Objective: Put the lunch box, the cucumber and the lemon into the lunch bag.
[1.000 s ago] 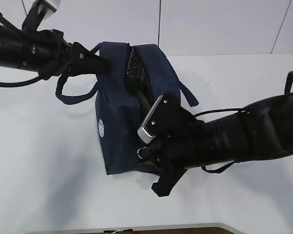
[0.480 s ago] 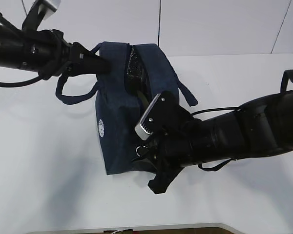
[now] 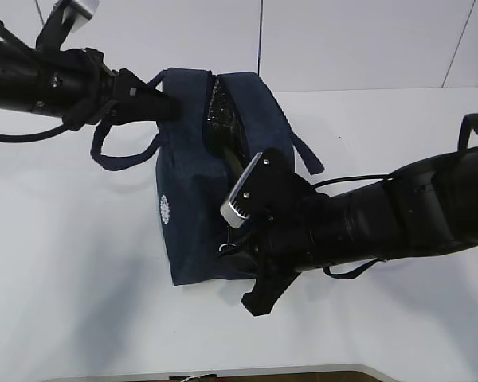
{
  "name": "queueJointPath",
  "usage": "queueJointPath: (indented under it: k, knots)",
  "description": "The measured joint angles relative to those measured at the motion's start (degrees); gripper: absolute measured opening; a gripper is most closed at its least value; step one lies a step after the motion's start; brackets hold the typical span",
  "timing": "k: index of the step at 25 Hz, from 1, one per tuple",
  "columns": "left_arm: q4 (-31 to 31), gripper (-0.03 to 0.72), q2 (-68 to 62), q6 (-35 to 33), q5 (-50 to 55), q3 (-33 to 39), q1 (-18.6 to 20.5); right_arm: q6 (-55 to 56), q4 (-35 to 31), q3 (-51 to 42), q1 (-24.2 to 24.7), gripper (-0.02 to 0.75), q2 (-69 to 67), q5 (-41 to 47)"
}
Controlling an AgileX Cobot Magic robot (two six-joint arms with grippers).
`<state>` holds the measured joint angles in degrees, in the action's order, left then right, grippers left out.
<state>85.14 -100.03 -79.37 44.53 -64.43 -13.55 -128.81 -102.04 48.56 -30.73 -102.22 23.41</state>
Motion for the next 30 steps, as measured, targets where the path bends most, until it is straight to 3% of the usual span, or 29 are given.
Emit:
queueJointPath:
  k: [2,15,17,23,30]
  knots:
    - [0.0,-0.010,0.0,0.0,0.2,0.0,0.0,0.1,0.0,0.1,0.0,0.005,0.0,0.0]
    - [0.0,0.003,0.0,0.0,0.5,0.0,0.0,0.2,0.0,0.1,0.0,0.005,0.0,0.0]
    - [0.0,0.062,0.0,0.0,0.6,0.0,0.0,0.2,0.0,0.1,0.0,0.005,0.0,0.0]
    - [0.3,0.368,0.0,0.0,1.9,-0.3,0.0,0.2,0.0,0.1,0.0,0.005,0.0,0.0]
    - [-1.8,0.418,2.9,0.0,2.7,-0.3,0.0,0.2,0.0,0.1,0.0,0.005,0.0,0.0]
